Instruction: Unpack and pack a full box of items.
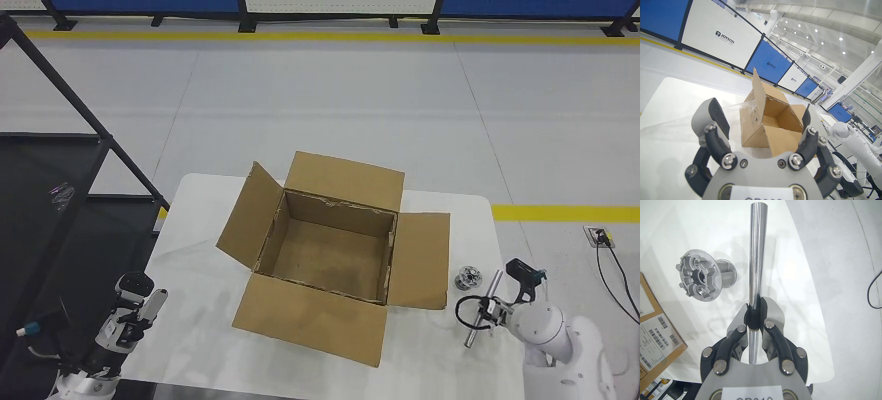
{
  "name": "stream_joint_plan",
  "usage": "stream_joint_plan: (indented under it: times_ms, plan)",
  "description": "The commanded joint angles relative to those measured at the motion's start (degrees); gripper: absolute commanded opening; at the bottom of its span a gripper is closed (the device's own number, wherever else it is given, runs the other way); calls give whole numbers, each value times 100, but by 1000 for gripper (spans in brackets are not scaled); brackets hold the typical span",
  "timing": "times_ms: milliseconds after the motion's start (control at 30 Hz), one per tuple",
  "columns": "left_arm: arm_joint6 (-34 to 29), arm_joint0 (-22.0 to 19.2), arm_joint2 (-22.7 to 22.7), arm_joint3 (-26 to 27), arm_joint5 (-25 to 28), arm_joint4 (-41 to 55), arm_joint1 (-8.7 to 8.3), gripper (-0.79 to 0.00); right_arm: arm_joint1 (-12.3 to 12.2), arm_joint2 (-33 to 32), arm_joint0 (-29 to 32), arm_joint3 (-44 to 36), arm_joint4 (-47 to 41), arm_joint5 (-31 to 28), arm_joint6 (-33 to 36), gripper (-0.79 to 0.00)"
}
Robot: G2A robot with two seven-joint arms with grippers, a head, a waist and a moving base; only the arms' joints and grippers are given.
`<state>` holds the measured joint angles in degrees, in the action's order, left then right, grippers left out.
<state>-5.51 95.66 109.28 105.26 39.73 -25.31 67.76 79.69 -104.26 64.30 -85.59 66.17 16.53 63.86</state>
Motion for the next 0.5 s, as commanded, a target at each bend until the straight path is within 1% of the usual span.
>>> stream_joint_plan:
  times_ms: [0,33,133,267,333,367,467]
  plan:
    - [0,0,0,0,0,0,0,0,-13,19,-70,132,-21,-1,-45,-751]
    - [0,0,0,0,0,0,0,0,-19,32,-96,181,-34,-8,-62,-646]
    - [0,0,0,0,0,0,0,0,-38,67,-158,302,-65,-12,-96,-594]
    - [0,0,0,0,0,0,0,0,-64,91,-201,391,-86,12,-145,-576]
    - [0,0,0,0,0,0,0,0,-77,91,-206,412,-94,37,-175,-542]
    - [0,0,0,0,0,0,0,0,-83,92,-200,412,-102,49,-184,-511]
    - [0,0,0,0,0,0,0,0,-95,41,-137,265,-152,220,-321,-514]
